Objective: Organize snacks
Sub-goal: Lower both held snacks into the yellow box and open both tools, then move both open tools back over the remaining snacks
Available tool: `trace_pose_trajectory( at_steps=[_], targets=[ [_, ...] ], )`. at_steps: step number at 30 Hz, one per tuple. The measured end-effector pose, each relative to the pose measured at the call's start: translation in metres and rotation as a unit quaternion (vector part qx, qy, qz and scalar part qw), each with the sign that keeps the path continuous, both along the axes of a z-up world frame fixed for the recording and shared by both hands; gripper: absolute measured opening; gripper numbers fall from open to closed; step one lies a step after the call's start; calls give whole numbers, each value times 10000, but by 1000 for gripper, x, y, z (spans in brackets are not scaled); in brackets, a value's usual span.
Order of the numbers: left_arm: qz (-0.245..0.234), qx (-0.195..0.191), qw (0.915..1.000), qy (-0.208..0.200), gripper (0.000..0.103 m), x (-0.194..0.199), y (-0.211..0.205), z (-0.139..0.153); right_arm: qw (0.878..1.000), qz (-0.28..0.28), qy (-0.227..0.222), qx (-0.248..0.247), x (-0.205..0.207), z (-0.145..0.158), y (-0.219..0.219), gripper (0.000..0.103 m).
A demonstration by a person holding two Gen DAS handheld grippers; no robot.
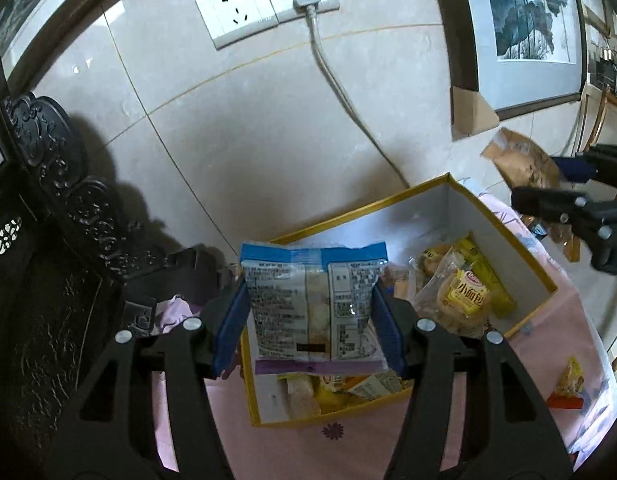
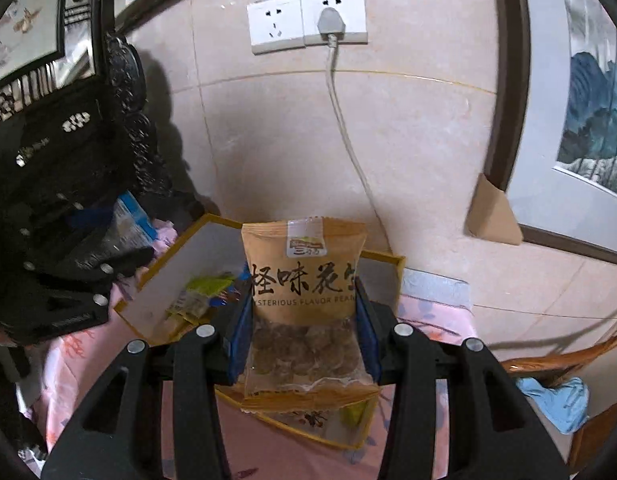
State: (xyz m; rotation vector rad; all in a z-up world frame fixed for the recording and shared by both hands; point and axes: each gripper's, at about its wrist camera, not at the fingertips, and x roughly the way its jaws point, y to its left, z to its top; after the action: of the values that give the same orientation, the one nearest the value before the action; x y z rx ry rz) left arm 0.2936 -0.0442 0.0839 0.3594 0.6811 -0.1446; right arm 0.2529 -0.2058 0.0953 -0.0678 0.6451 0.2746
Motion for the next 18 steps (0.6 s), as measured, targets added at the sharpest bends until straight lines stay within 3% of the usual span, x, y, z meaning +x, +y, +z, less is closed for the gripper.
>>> trace_pose_trajectory(
  at_steps=[12,13,14,15,16,17,18],
  targets=[
    [7,171,9999,11,60,10,1,-12,9999,-102,115,46,16,-13,1,46],
    [48,152,9999,-20,71,11,1,-13,9998,-143,101,21,16,-14,0,46],
    [114,118,9998,-70,100,12,1,-13,9998,-190,81,7,17,-15,0,54],
    [204,111,9997,-115,101,13,2,-14,9996,-260,62,3,17,-15,-2,81],
    [237,123,9996,-120,101,13,3,-15,9994,-343,30,-6,17,-15,-3,93],
    [209,119,9997,-82,101,12,4,-16,9988,-485,-55,9,15,-14,-5,102],
    [171,119,9998,-52,101,10,4,-17,9985,-523,-129,70,13,-12,-7,102]
  ],
)
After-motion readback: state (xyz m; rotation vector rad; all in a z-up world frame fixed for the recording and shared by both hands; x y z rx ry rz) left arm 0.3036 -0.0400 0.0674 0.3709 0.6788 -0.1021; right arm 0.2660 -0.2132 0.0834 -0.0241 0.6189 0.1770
